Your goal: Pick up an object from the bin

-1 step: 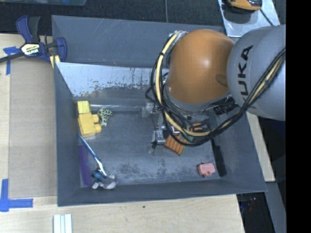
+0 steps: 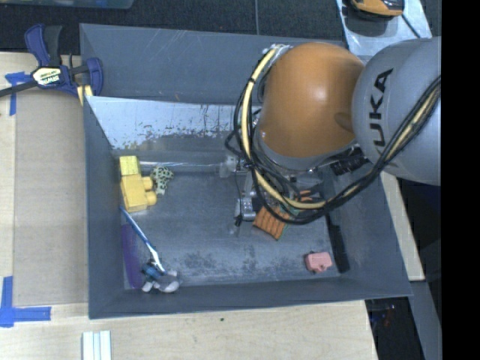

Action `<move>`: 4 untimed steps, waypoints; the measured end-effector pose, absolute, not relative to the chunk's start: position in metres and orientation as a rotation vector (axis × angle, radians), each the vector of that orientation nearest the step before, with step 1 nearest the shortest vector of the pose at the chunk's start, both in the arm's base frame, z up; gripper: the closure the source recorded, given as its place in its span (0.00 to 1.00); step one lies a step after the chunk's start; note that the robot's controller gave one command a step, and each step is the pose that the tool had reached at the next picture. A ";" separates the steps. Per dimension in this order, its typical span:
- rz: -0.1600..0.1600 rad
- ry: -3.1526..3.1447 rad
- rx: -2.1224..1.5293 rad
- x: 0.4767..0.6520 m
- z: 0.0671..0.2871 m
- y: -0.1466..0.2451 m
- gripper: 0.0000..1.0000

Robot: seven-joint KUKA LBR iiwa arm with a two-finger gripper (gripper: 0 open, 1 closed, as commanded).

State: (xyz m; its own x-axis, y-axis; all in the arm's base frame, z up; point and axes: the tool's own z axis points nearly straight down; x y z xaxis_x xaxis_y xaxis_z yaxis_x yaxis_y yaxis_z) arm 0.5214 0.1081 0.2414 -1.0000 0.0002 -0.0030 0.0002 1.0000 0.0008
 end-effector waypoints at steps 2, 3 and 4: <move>-0.001 3.031 -0.779 0.502 0.156 0.192 0.00; 0.001 2.972 -0.995 0.508 0.137 0.229 0.00; -0.004 2.766 -1.458 0.495 0.084 0.241 0.00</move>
Offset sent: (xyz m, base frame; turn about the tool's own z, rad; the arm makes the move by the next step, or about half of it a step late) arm -0.0233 0.0906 -0.0814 -0.5196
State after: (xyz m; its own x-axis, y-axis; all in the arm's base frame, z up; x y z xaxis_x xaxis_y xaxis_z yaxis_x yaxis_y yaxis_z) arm 0.4953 0.2409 0.0840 -0.5649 -0.8251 -0.0121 -0.8250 0.5650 -0.0094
